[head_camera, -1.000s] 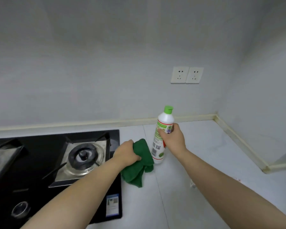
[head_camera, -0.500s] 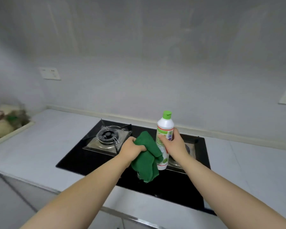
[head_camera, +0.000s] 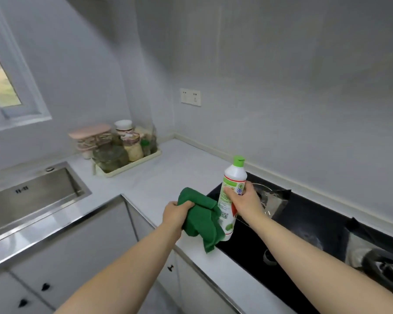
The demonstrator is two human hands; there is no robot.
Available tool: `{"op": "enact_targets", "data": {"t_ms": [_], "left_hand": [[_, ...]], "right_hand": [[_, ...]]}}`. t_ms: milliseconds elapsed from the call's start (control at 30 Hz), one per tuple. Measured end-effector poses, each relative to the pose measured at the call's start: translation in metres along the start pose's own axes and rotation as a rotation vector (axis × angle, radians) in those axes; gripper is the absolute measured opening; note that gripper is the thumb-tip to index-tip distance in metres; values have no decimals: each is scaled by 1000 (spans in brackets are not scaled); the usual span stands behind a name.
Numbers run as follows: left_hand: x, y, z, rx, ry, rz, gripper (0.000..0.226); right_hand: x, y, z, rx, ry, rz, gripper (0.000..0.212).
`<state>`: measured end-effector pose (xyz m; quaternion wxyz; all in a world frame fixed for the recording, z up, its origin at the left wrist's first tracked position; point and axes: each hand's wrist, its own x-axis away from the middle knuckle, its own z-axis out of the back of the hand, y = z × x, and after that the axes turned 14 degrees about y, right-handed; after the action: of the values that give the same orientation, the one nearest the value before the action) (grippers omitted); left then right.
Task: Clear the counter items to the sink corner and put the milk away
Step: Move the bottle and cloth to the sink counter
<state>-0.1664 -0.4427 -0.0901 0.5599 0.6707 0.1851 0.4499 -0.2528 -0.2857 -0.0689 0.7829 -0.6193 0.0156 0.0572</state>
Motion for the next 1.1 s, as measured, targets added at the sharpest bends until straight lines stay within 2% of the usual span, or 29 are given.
{"op": "enact_targets", "data": {"t_ms": [167, 400, 600, 700, 900, 1100], "left_hand": [[-67, 16, 34, 129, 118, 111, 23], [-179, 79, 64, 38, 225, 60, 39], [-254, 113, 92, 22, 290, 101, 46], [-279, 118, 110, -30, 325, 106, 40], [-335, 138, 156, -102, 363, -23, 25], [-398, 164, 245, -182, 408, -79, 13]], "right_hand": [[-38, 0, -86, -8, -125, -15, 35], [-112, -16, -219, -21, -273, -26, 32], [-154, -31, -310, 39, -402, -20, 39], [-161, -33, -346, 71, -444, -27, 44], [-167, -41, -416, 66, -458, -46, 47], [-152, -84, -515, 6, -480, -14, 51]]}}
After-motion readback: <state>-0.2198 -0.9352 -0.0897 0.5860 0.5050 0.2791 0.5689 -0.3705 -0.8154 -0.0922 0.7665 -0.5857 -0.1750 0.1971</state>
